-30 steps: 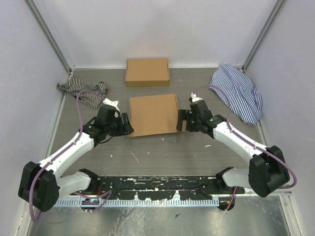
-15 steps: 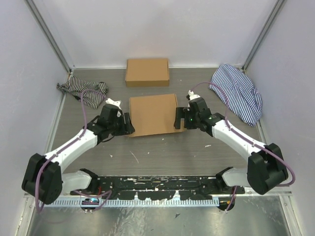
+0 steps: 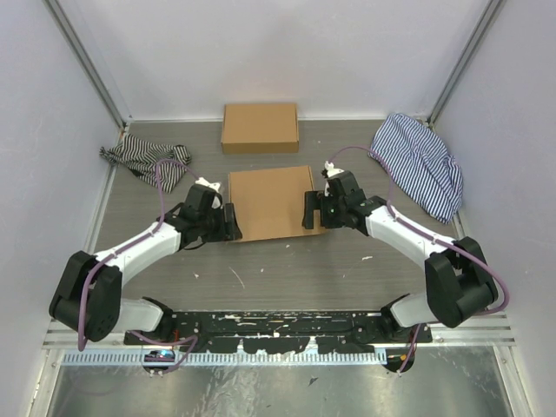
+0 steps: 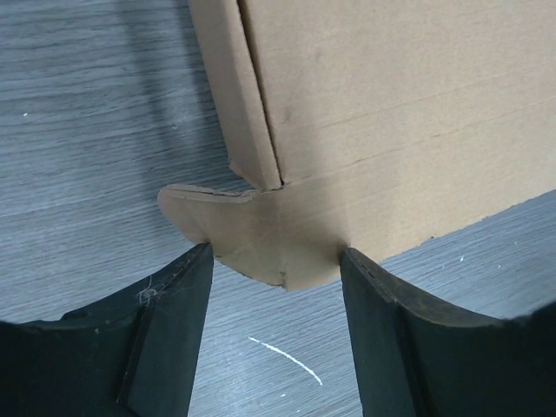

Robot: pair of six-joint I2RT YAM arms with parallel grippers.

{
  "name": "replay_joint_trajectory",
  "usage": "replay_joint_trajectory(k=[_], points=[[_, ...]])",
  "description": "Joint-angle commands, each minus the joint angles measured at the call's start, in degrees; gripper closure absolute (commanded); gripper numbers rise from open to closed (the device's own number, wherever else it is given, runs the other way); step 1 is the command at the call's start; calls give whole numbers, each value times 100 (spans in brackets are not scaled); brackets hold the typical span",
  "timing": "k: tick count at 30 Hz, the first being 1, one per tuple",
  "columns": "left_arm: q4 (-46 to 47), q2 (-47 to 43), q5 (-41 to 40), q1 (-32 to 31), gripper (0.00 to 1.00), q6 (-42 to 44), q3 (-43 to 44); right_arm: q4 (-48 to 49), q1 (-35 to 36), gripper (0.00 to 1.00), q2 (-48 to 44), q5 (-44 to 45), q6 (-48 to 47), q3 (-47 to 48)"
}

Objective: Fold the paper box

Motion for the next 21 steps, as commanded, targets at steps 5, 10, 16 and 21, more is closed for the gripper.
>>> replay_joint_trajectory(k=[5,10,16,21], points=[[60,-321,12,6,32,149,182,259,121,0,-314,109,-85,159],[141,-451,-91,5,31,310,228,310,121,0,-217,219,-160,292],[158,17,200,4,32,305,343,296,121,0,98,120,-173,434],[206,57,298,0,32,308,302,264,146,0,112,-75,-209,377]])
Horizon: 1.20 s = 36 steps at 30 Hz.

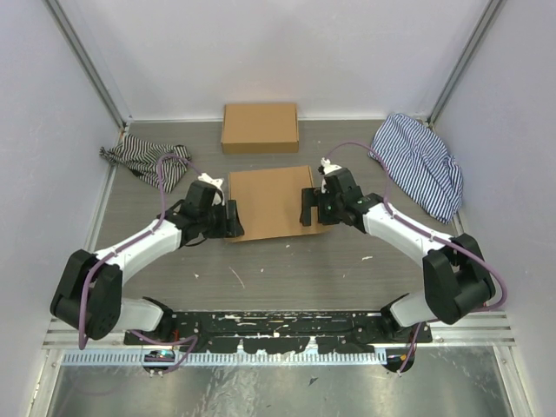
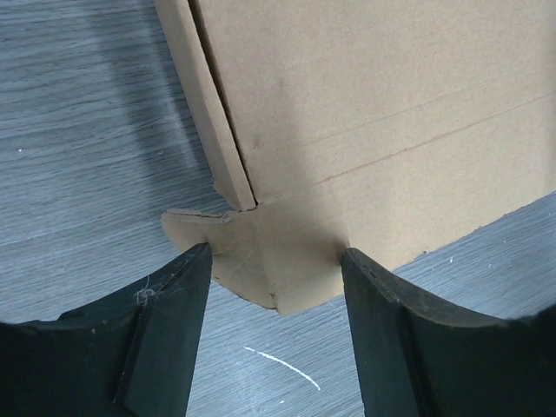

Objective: Fold the paper box

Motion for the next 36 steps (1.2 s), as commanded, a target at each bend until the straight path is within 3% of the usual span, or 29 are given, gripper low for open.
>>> replay_joint_trajectory(k=[1,19,36], points=[[117,-4,175,0,32,88,101,119,72,0,-10,-134,-126,167],[501,194,1072,-129,33,-167,45,-131,630,0,154,-122,96,210],[-867,-12,1014,-133,35,-185,692,-748,634,13,142,-161,387,566]])
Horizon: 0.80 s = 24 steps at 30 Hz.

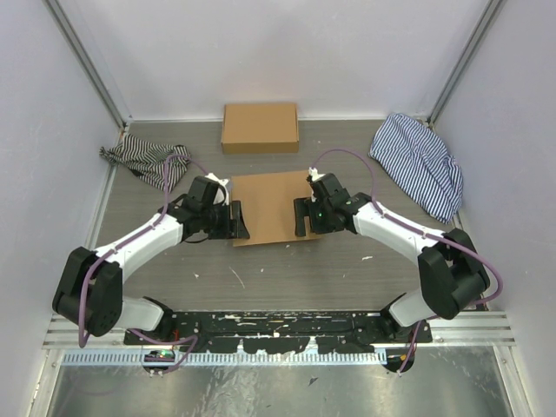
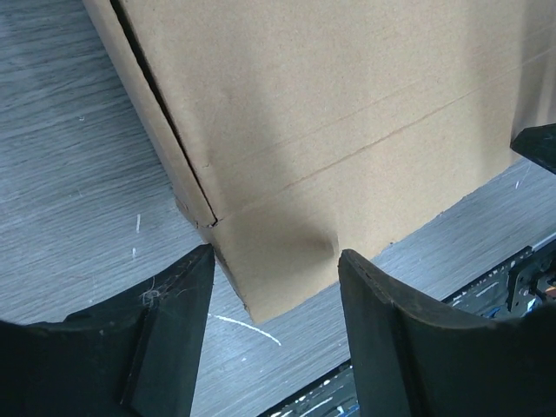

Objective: Fold the paper box

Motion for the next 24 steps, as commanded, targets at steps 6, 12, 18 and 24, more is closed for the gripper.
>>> replay_joint_trajectory(k=[6,12,18,24], points=[[-142,-102,173,-45,35,-70,237,53,76,12,-110,15,136,316],[-136,45,299,-45,35,-97,209,127,85,12,-57,26,185,256],[-457,43,347,-45,35,-9,296,13,85,8,-53,86,161,233],[-446,-42,339,-45,35,-31,77,46,85,4,-207,84,161,-11]])
